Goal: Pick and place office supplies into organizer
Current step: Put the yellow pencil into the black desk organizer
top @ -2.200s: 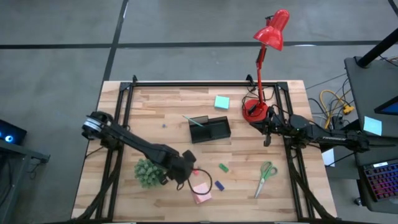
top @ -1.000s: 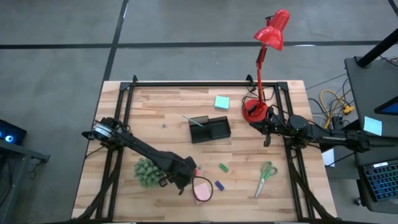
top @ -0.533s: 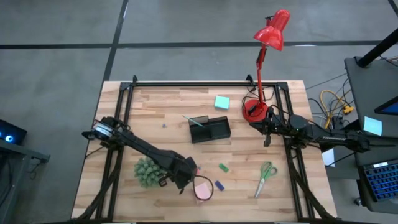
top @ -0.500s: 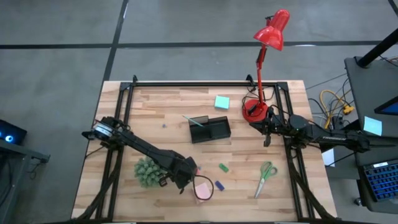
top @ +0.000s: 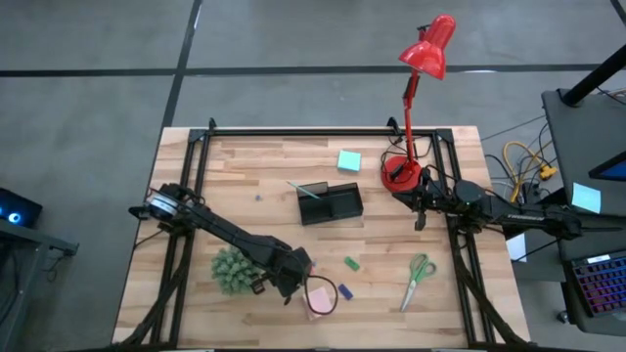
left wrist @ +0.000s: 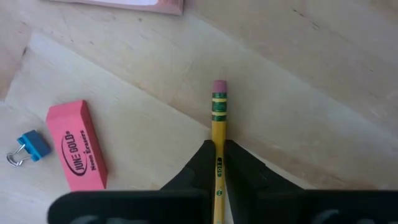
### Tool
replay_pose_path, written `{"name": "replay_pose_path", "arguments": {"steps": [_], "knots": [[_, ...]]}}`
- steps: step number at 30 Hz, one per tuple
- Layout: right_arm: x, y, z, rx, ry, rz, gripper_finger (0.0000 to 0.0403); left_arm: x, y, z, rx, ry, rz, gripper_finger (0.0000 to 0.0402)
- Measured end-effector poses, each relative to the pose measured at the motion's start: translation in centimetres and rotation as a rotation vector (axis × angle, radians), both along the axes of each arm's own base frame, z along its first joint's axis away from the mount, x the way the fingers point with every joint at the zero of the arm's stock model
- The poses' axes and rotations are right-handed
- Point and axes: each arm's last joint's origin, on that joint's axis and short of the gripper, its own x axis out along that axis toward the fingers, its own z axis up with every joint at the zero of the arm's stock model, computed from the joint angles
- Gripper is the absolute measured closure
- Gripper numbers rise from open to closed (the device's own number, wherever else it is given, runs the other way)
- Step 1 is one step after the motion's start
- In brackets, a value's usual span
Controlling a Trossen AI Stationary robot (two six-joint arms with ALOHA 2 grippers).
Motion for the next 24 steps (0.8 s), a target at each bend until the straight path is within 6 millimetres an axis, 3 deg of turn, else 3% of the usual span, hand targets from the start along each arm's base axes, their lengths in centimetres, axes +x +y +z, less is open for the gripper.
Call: {"name": "replay_pose_path", "arguments": {"steps": [24], "knots": [[0.0,0.0,-0.01,0.0,0.0,0.001,0.0394,0.42,-0.09,1.06,0.009,-0.007,0.007,0.0401]]}}
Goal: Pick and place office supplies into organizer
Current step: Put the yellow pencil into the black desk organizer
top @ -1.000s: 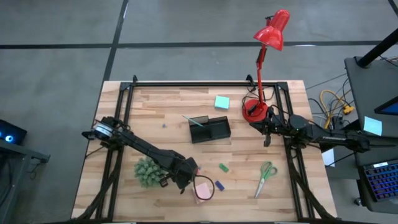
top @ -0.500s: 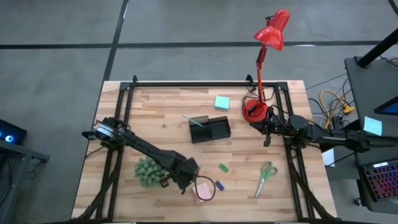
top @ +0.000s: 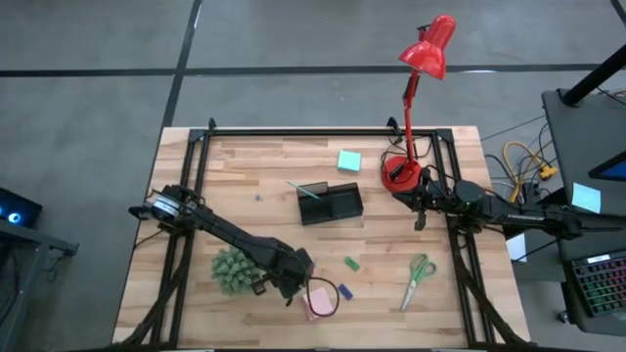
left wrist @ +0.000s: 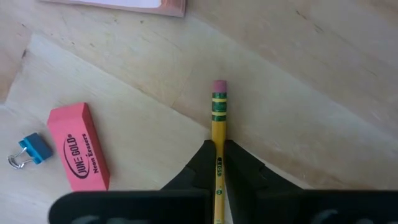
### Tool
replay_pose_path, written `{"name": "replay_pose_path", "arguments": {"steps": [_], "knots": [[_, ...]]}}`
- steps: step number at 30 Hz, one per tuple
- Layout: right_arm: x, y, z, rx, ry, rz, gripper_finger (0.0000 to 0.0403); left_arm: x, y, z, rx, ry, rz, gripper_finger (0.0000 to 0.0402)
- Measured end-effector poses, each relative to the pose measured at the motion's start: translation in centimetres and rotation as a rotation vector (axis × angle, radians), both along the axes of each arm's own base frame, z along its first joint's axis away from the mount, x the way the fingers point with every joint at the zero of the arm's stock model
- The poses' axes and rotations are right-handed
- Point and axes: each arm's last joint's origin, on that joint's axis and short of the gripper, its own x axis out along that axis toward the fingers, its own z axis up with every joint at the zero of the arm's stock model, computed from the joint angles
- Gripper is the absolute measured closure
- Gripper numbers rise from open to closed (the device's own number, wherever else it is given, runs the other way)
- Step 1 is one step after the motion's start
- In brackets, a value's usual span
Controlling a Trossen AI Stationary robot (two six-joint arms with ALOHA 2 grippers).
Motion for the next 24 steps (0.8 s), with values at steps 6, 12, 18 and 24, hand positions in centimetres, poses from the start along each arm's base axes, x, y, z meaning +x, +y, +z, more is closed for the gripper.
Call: {"name": "replay_pose_path", "arguments": {"steps": [6,12,18,24], "knots": [[0.0,0.0,0.0,0.0,0.0,0.0,0.0394,0.1,0.0,0.3,0.02,-0.007,0.004,0.0401],[0.0,0.0,0.0,0.0,0.0,0.0,0.0394,0.2,0.0,0.6,0.032,-0.011,0.008,0.04],[0.0,0.0,0.0,0.0,0.0,0.0,0.0394,0.4,0.0,0.9,0.045,-0.018,0.011,0.0399],[0.0,0.0,0.0,0.0,0.001,0.0,0.0394,0.4,0.0,1.1,0.047,-0.015,0.011,0.0399]]}}
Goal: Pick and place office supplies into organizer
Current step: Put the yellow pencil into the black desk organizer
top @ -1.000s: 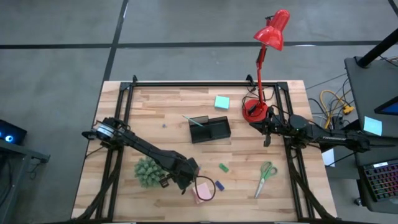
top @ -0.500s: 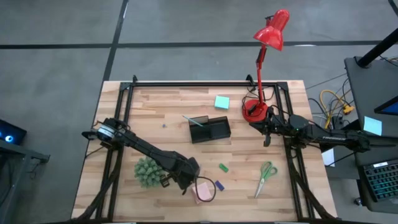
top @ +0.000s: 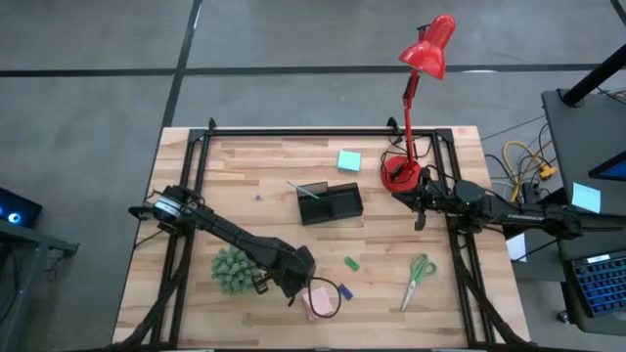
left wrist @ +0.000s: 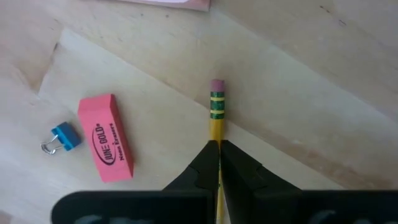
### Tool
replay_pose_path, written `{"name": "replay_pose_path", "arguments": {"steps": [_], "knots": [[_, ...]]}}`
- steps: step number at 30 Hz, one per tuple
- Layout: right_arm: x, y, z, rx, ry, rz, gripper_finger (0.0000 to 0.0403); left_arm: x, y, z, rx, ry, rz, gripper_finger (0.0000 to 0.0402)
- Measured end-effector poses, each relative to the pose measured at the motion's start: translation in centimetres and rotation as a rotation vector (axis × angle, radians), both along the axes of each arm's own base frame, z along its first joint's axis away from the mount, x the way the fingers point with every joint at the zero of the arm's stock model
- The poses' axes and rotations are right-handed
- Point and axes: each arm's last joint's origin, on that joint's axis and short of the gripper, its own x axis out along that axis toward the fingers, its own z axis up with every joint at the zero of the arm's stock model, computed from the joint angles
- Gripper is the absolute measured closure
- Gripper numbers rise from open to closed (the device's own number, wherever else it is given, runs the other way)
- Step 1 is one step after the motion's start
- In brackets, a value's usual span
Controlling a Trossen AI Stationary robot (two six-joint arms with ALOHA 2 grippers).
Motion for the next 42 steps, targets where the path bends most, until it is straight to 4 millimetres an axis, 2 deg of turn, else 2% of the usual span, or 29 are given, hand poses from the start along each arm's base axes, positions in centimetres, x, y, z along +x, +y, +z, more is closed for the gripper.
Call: {"name": "replay_pose_path", "arguments": {"steps": [19,23,32,36,42], "knots": [[0.0,0.0,0.0,0.0,0.001,0.0,0.0394,0.1,0.2,0.1,0.043,-0.02,0.017,0.0399],[0.0,0.0,0.0,0.001,0.001,0.0,0.0394,0.1,0.2,0.1,0.042,-0.021,0.018,0.0368],[0.0,0.0,0.0,0.001,0.001,0.0,0.0394,0.5,0.0,0.4,-0.003,-0.049,0.12,0.0252],[0.0,0.0,0.0,0.002,0.001,0.0,0.0394,0.7,-0.1,0.5,-0.014,-0.059,0.122,0.0239],[0.0,0.0,0.0,0.004,0.001,0.0,0.0394,0.8,-0.2,-0.7,-0.018,-0.017,0.16,0.0238]]}}
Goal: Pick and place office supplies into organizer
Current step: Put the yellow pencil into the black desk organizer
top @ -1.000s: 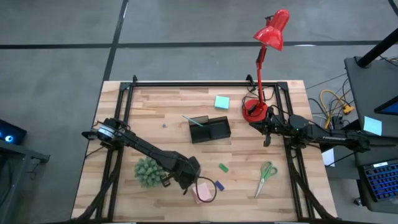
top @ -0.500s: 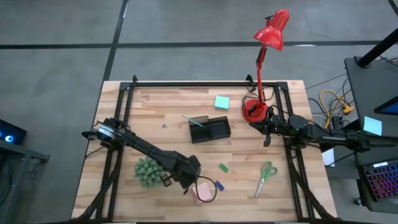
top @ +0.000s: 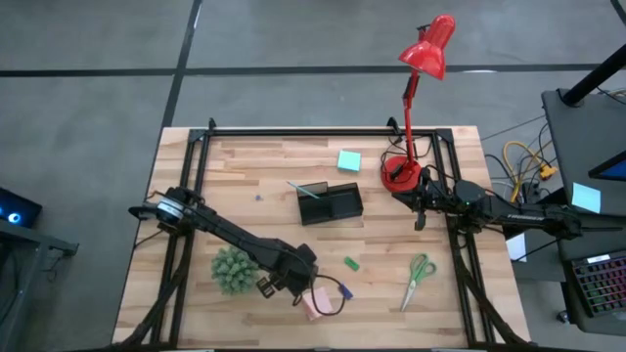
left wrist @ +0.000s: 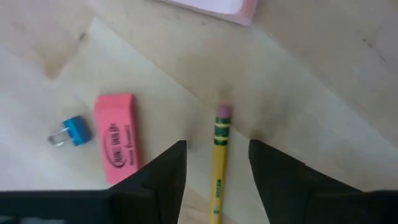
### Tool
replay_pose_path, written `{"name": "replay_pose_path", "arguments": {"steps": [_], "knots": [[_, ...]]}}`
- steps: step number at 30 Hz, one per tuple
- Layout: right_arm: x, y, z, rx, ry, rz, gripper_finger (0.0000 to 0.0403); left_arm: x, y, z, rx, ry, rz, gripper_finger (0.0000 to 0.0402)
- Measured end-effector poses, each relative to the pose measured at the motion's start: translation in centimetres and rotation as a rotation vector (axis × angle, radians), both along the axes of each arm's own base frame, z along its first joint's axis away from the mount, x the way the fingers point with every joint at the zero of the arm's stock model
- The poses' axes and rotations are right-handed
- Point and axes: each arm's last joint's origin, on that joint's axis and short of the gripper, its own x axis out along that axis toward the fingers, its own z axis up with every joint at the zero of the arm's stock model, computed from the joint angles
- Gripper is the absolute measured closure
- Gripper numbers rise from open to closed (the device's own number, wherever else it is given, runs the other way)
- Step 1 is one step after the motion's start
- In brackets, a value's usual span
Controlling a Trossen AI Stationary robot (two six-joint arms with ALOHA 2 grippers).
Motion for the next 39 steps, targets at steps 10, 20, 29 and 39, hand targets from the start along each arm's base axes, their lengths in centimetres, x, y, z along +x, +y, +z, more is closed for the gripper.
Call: {"name": "replay_pose_path", "arguments": {"steps": [10,20,29,39], "knots": [[0.0,0.0,0.0,0.0,0.003,0.0,0.0394,0.4,0.1,-0.8,-0.043,0.042,0.018,0.0238],[0.0,0.0,0.0,0.0,0.003,0.0,0.0394,1.3,1.8,-1.0,-0.16,0.102,0.112,0.0238],[0.0,0.0,0.0,0.0,0.003,0.0,0.0394,1.2,1.6,-1.1,-0.15,0.102,0.111,0.0238],[0.0,0.0,0.0,-0.003,0.004,0.001,0.0394,0.7,0.7,-1.2,-0.063,0.073,0.009,0.0238]]}}
